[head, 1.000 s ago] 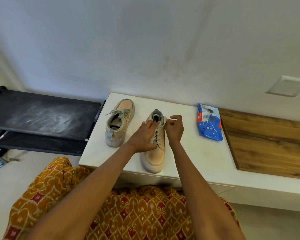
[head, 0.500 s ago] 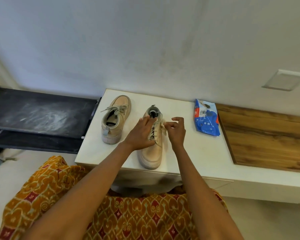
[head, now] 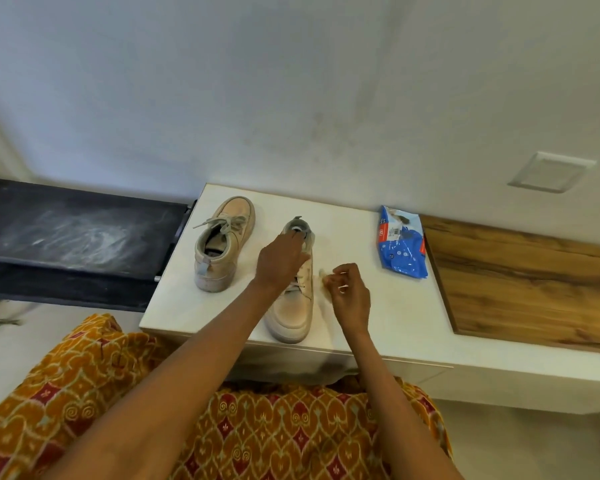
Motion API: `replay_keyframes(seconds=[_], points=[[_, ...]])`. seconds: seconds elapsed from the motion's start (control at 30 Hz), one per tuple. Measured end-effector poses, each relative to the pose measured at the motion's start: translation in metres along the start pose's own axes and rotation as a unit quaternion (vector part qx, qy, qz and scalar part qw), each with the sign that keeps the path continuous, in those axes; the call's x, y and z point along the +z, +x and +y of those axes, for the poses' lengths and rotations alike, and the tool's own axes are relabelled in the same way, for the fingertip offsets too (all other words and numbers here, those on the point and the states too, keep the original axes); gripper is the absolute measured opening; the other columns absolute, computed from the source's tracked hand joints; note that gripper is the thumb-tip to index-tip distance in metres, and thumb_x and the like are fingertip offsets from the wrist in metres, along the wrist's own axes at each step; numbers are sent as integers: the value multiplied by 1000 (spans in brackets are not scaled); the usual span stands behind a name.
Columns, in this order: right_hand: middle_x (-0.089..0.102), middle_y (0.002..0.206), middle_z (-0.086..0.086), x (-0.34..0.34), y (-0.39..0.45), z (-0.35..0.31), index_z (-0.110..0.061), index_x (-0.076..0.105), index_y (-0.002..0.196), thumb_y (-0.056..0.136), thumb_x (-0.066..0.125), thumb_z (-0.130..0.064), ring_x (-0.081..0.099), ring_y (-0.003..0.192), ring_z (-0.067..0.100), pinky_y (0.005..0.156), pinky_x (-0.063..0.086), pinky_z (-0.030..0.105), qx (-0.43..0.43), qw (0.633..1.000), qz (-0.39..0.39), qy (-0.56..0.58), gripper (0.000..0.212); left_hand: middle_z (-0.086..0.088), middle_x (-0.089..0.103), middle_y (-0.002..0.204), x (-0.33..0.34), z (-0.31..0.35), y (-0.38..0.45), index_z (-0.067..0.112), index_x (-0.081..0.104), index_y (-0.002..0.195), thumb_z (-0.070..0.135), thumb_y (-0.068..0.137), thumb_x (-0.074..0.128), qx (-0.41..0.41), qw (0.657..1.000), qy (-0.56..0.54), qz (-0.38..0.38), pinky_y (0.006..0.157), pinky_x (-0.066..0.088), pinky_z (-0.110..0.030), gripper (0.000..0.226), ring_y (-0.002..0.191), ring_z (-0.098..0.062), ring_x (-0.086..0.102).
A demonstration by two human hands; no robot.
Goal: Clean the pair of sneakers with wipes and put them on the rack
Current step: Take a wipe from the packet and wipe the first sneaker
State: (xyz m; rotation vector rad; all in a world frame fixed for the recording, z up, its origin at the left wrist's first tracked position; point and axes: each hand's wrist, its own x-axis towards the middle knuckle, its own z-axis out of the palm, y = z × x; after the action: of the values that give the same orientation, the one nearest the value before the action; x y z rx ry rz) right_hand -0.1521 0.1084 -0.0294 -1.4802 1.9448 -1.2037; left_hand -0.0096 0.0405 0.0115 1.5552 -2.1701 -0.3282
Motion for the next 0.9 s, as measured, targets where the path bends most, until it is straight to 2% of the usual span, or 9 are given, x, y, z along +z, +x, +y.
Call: replay_keyframes(seconds=[0.07, 0.17, 0.3, 0.43, 0.53, 0.63, 0.77, 0.8, 0.9], points=[[66, 99, 5, -3, 3, -4, -15, 52, 104, 88, 64, -21, 62, 86, 16, 71, 46, 17, 43, 996, 63, 43, 21, -5, 61, 113, -7, 18, 11, 7, 58, 114, 13, 90, 56, -30, 996, 83, -14, 71, 46, -29, 25, 99, -24, 61], [65, 99, 3, -3, 7, -8, -16, 52, 105, 88, 64, -21, 61, 86, 14, 72, 46, 16, 27, 997, 50, 44, 22, -9, 64, 107, -15, 32, 25, 5, 62, 99, -6, 81, 55, -47, 988, 141, -42, 64, 44, -26, 22, 94, -24, 65], [60, 96, -7, -1, 10, -16, -25, 49, 101, 87, 65, -22, 60, 84, 10, 70, 46, 13, -1, 998, 41, 56, 21, -11, 64, 86, -24, 28, 27, 6, 64, 91, -3, 76, 52, -85, 993, 54, -63, 60, 38, -25, 21, 82, -25, 63], [63, 95, -1, 3, 16, -31, -18, 53, 99, 88, 64, -18, 61, 84, 13, 71, 49, 19, -18, 996, 62, 69, 16, -13, 56, 59, -33, 5, 28, 12, 53, 58, 2, 72, 58, -132, 986, -51, -87, 46, 31, -21, 18, 58, -22, 56], [63, 89, -3, 12, 25, -47, -13, 56, 98, 89, 63, -16, 60, 79, 11, 66, 45, 12, -47, 995, 64, 55, 12, -1, 58, 74, -39, -17, 32, 17, 67, 74, 8, 74, 65, -149, 978, -107, -98, 55, 36, -23, 9, 69, -15, 54], [64, 84, -6, 28, 37, -62, -14, 62, 91, 89, 59, -8, 61, 78, 12, 66, 46, 14, -39, 998, 37, 44, 7, -5, 63, 93, -40, -35, 31, 6, 69, 94, 14, 83, 65, -153, 978, -130, -53, 69, 44, -27, 14, 81, -19, 61], [70, 101, 3, 54, 43, -69, -11, 71, 99, 88, 52, -3, 63, 94, 18, 77, 42, 16, -14, 999, -32, -3, 23, -11, 52, 114, -32, -43, 14, 4, 59, 112, 5, 90, 50, -19, 996, 81, -30, 74, 47, -33, 24, 102, -26, 56], [69, 104, 5, 57, 43, -70, -11, 71, 102, 89, 51, -5, 63, 96, 19, 79, 43, 17, -14, 999, -34, -12, 24, -12, 47, 126, -28, -46, 8, 4, 53, 123, 3, 90, 47, 20, 992, 119, -28, 83, 47, -34, 33, 114, -27, 51], [68, 110, 4, 59, 41, -72, -13, 70, 107, 91, 50, -11, 62, 101, 20, 82, 44, 24, -24, 998, -34, -40, 25, -14, 20, 153, -21, -56, -4, 2, 21, 145, 14, 98, 32, 63, 982, 165, -61, 115, 14, -38, 50, 142, -28, 15]])
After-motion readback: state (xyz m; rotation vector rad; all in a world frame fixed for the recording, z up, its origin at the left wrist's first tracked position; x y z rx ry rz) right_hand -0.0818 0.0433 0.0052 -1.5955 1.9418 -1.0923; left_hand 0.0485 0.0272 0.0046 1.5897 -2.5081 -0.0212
